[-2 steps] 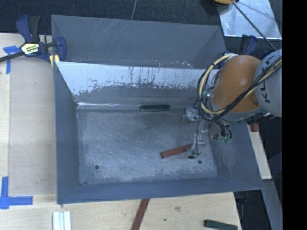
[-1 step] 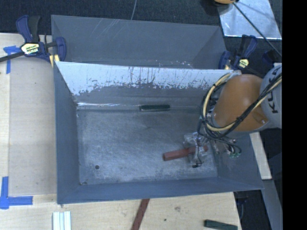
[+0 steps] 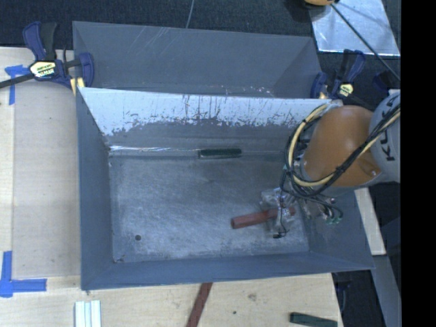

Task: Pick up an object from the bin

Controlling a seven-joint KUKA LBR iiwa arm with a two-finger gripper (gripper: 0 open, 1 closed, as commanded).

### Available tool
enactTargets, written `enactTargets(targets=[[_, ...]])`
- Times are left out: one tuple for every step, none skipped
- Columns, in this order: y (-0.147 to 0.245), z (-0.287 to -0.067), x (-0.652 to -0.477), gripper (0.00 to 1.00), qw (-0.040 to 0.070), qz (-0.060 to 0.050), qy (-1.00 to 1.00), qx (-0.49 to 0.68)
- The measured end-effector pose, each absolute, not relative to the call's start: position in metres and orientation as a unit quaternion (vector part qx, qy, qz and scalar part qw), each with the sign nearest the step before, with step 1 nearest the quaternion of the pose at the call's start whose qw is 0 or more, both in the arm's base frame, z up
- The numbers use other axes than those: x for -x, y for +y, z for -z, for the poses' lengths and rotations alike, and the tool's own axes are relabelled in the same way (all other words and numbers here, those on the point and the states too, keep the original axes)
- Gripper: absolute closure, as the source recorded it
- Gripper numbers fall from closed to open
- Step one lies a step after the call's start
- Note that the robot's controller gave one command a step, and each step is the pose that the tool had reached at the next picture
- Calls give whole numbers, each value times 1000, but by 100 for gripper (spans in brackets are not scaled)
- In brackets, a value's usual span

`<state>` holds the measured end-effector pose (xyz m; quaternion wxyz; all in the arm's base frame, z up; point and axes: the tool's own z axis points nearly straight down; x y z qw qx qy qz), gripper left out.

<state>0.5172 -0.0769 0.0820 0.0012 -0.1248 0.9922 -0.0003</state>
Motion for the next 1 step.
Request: enactTargets(targets=[[-76, -213, -505, 100, 1, 0, 994, 113]])
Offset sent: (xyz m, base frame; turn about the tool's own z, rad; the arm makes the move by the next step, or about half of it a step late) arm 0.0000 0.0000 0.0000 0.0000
